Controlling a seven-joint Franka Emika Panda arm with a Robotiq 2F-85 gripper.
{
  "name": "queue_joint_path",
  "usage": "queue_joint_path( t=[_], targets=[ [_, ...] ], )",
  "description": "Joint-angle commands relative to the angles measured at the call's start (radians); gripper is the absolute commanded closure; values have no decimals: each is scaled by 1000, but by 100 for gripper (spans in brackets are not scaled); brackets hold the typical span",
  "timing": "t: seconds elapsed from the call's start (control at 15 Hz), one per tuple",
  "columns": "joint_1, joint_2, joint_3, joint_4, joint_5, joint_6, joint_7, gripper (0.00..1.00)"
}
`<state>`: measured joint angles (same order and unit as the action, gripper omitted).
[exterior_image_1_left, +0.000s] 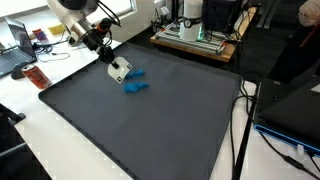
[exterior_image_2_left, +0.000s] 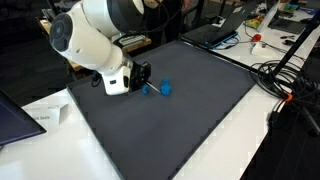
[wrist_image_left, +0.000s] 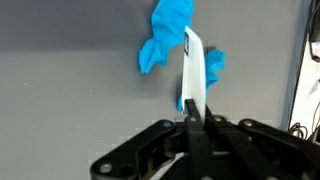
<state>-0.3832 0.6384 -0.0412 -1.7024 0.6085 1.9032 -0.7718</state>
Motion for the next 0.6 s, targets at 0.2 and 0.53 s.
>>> queue_joint_path(
  t=[0.2, 0.53],
  targets=[
    [10, -163, -1, -208, 63, 127, 23, 99],
    [38, -260, -11, -335, 125, 242, 58, 99]
  ],
)
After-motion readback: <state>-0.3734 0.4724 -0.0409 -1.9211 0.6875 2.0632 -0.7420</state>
